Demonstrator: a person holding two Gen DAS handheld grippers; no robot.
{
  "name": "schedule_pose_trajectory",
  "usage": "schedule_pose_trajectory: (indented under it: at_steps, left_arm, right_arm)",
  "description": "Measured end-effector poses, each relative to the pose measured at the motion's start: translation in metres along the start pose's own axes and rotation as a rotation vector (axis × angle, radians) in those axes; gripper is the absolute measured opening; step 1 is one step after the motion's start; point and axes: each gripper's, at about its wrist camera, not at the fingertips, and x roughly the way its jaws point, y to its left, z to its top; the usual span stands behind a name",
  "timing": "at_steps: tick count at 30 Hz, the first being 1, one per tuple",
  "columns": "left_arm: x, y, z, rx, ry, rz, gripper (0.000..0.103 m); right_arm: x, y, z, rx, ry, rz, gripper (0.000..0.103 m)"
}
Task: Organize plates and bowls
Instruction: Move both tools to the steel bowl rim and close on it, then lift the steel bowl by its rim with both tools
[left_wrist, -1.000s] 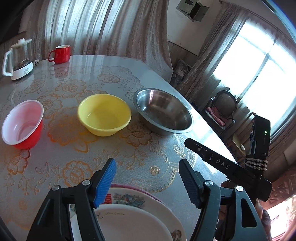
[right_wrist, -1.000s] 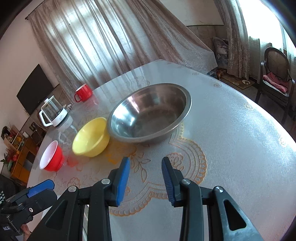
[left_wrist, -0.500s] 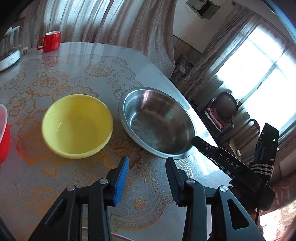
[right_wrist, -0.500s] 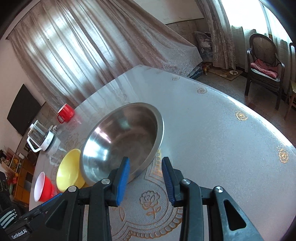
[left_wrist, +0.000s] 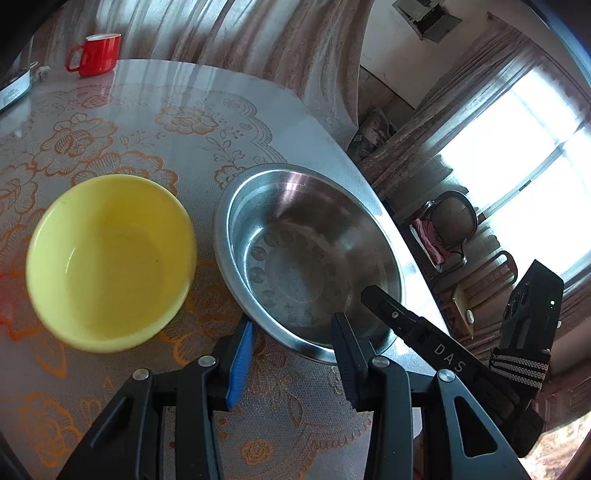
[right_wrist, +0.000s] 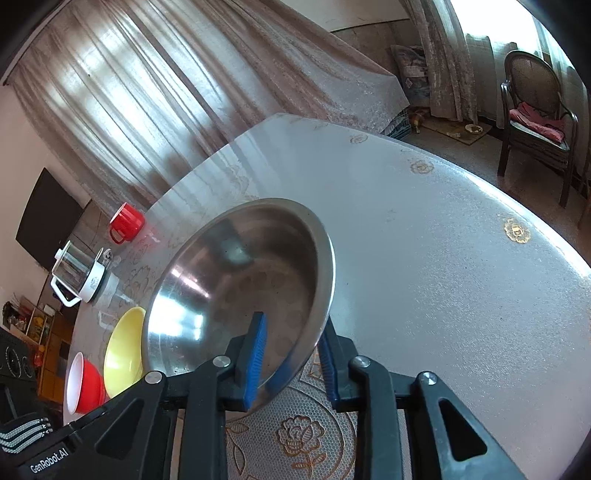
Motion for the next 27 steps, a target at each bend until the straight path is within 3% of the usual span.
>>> schedule_pose_trajectory:
  at_steps: [4, 17, 22, 27]
  left_arm:
    - [0.002, -0.002, -0.005, 0.024, 0.002, -0.019, 0.033]
    - [-0.025, -0.007, -0.036, 0.049, 0.001, -0.067, 0.033]
    - [-0.027, 0.0, -0.041, 0.039, 0.032, -0.025, 0.033]
    - [-0.034, 0.009, -0.032, 0.031, -0.007, 0.038, 0.032]
  right_arm:
    - [0.0, 0.005, -0.003, -0.043, 0.007, -0.039, 0.02]
    - [-0.027, -0.001, -0.025, -0.034, 0.021, -0.015, 0.02]
    - [-0.033, 0.0, -0.038, -0.052, 0.041, 0.01, 0.021]
    - [-0.036, -0.002, -0.036, -0.058, 0.034, 0.035, 0.026]
